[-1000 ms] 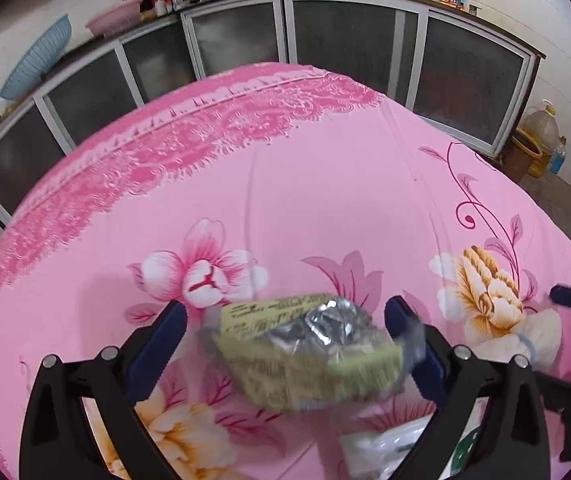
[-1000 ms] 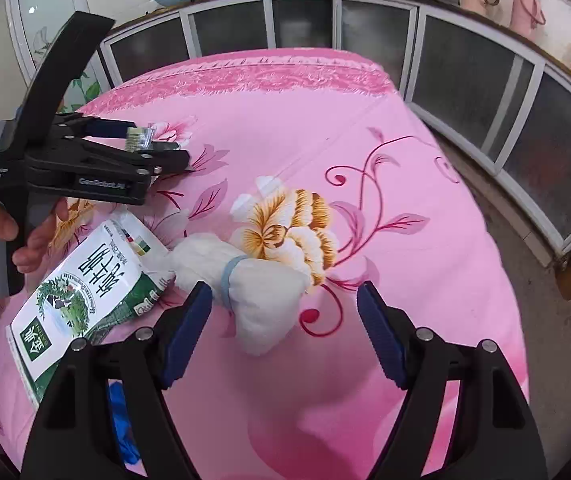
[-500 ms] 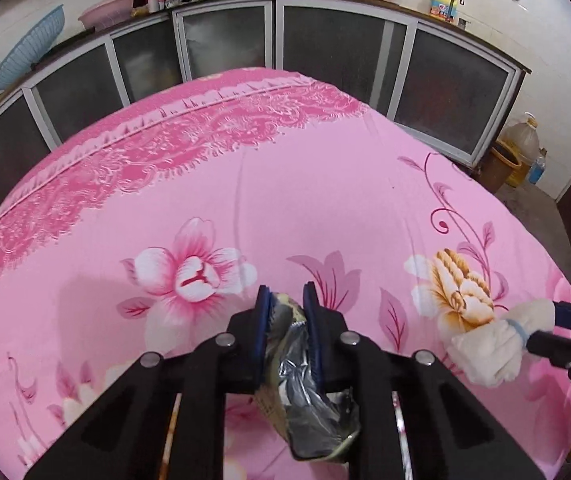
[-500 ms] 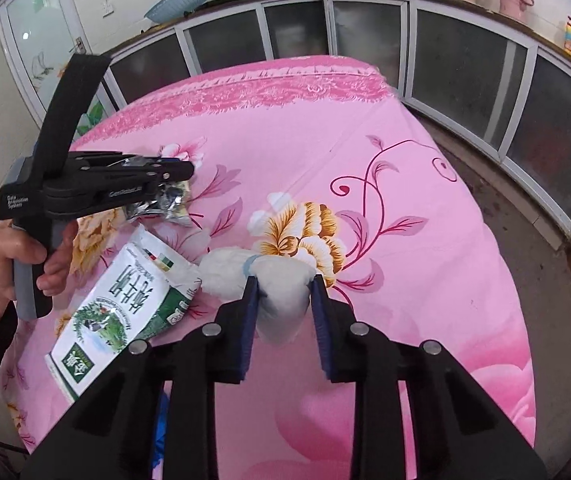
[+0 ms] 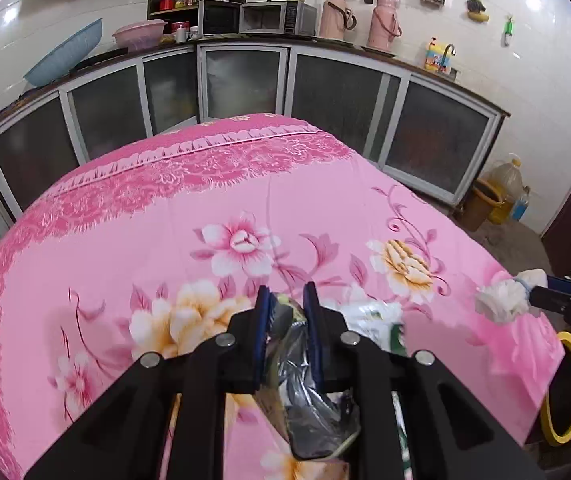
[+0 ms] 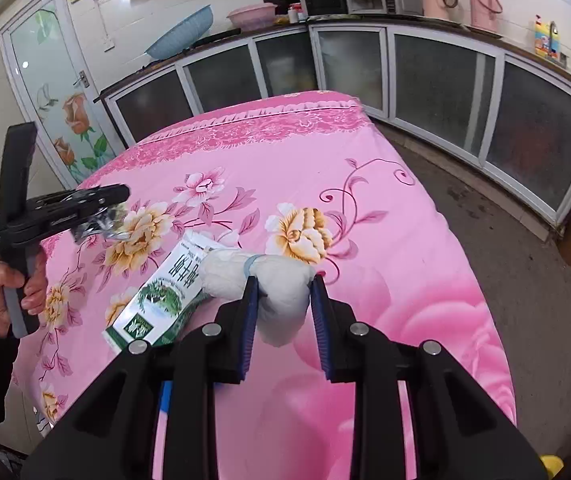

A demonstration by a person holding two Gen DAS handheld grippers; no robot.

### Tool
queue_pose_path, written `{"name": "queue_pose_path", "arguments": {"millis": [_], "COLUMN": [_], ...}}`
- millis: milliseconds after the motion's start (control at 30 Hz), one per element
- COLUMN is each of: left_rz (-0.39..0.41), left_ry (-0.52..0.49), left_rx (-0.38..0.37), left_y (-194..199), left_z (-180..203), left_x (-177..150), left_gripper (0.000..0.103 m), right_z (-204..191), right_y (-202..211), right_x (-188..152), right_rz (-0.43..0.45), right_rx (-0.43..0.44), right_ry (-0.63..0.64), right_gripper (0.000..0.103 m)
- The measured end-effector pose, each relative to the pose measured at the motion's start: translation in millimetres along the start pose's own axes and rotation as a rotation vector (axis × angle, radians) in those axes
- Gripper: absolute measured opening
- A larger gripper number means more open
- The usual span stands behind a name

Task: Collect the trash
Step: 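Carry the wrapper and tissue bundle over the bin and open both tools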

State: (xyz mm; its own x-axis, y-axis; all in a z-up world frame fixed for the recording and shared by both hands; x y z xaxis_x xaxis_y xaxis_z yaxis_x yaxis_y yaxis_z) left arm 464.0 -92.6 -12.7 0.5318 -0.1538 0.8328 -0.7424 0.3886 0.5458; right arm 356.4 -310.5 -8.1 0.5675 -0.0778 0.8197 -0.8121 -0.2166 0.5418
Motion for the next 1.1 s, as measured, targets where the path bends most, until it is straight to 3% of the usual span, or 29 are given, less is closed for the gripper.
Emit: {"name": "queue_pose_path", "arguments": {"millis": [433, 633, 1100], "left_rz": [0.062, 0.066, 0.066], "left_ry": [0.003, -0.003, -0.165], "left_rx": [-0.123, -0.197, -0.417], "left_y": [90, 103, 111], "left_z": [73, 125, 289], "left_x": [-57, -67, -78], "left_gripper": [0.016, 0.016, 0.016], "right_z": [15, 36, 129], "right_y": [78, 112, 211], "right_x": [-57, -71, -116], "right_rz": [0.027, 0.052, 0.111], "right_rx": [-0.076, -0.118, -0.317], "right_ry": [-0.074, -0.116, -0.219], "right_gripper": [0.025, 0.025, 0.025]}}
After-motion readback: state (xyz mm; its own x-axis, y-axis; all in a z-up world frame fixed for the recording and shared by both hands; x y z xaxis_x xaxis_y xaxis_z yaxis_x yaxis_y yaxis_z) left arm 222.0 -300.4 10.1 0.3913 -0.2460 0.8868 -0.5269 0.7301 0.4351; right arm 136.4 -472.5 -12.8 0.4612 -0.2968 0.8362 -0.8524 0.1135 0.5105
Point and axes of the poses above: each gripper's, at about its wrist camera, not at the fingertips, and y roughly against the way its jaws point, z to its right, x to its top, the point moved 9 cm from there along -y, roughly the way its jaws point, and after that the axes turned 12 degrees about z, right-handed, at the moved point
